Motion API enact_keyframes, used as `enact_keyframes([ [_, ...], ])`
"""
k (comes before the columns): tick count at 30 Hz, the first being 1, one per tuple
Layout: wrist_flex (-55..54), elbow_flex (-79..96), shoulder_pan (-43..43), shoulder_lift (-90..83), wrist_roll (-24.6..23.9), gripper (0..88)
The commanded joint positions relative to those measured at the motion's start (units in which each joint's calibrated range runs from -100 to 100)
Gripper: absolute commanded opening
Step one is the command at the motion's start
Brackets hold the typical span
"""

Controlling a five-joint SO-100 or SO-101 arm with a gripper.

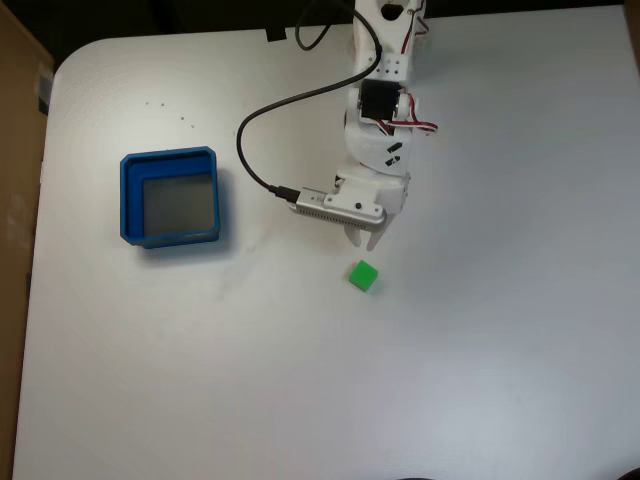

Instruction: Pick up green cube and drop it in the blue box

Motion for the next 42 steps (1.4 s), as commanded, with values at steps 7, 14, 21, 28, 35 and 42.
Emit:
enact_keyframes([
  [7,5.02,-17.65,0.52,9.32,-4.35,2.4],
  [14,4.94,-18.29,0.52,10.24,-10.6,2.4],
  [21,5.43,-17.92,1.02,10.33,-10.79,2.4],
  [28,5.51,-17.83,1.09,10.41,-10.84,9.9],
  [35,5.43,-17.83,0.66,10.41,-10.84,29.2],
  [42,5.02,-18.1,0.52,13.33,-10.55,33.3],
])
